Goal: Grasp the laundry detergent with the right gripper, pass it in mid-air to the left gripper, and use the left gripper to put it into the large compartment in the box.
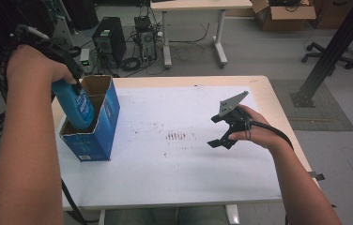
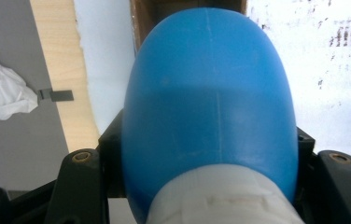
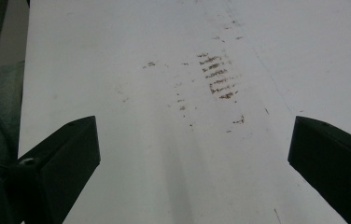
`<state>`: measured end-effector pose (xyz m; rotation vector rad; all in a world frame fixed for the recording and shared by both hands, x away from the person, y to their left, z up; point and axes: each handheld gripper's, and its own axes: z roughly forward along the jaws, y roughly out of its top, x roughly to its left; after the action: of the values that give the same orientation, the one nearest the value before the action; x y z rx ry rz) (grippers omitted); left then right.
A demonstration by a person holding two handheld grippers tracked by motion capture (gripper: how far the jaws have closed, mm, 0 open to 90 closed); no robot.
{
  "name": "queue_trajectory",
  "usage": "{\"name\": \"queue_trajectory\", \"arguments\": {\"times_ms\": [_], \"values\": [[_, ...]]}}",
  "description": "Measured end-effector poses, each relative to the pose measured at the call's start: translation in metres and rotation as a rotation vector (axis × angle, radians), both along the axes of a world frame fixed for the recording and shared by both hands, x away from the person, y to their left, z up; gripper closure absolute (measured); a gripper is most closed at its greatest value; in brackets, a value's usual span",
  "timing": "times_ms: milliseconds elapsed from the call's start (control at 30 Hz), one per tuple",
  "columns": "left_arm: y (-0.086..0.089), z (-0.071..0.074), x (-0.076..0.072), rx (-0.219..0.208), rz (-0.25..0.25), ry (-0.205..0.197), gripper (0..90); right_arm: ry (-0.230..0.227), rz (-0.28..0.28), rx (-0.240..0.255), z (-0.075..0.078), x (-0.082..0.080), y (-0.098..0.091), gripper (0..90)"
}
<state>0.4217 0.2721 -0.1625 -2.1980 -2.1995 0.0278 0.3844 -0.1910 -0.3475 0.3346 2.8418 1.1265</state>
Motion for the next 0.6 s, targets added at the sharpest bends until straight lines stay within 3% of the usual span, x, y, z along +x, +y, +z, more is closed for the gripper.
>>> {"name": "queue_trajectory", "arguments": {"times_ms": [600], "values": [[0.0, -0.057, 0.006, 0.012, -0.004, 0.029, 38.9, 0.0, 0.001, 0.005, 0.001, -0.001, 0.001, 2.3]]}}
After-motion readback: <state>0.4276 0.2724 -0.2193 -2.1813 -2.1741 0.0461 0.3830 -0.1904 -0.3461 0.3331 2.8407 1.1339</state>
